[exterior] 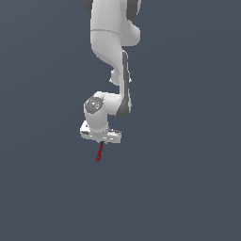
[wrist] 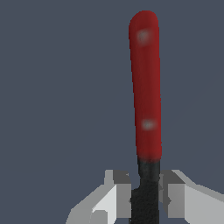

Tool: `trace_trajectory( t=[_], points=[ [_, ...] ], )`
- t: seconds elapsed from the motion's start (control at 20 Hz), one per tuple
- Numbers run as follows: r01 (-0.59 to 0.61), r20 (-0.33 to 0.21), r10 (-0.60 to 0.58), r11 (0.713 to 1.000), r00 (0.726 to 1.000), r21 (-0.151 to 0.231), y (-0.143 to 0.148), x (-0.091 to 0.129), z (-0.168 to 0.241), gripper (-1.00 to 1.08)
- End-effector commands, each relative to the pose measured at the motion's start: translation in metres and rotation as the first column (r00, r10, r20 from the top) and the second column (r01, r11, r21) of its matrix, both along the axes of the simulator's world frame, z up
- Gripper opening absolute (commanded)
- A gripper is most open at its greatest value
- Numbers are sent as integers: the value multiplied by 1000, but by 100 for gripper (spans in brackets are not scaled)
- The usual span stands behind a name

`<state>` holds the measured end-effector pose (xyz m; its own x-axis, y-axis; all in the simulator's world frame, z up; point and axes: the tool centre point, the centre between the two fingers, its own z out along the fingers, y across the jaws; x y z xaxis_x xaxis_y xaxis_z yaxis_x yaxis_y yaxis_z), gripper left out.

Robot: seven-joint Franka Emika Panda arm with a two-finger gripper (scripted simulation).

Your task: Pick up the object and move it to a goal position.

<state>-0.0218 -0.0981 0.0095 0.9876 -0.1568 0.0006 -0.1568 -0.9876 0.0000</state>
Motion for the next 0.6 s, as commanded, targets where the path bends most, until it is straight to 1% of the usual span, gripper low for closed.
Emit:
trace_trajectory(
  t=[0.0,0.25,0.55],
  points=[
    [0,0,0,1000,1000,0,0,0,0,-100],
    [0,0,0,1000,1000,0,-1,5,9,-100],
    [0,0,0,1000,1000,0,-4,18,37,-100]
  ],
)
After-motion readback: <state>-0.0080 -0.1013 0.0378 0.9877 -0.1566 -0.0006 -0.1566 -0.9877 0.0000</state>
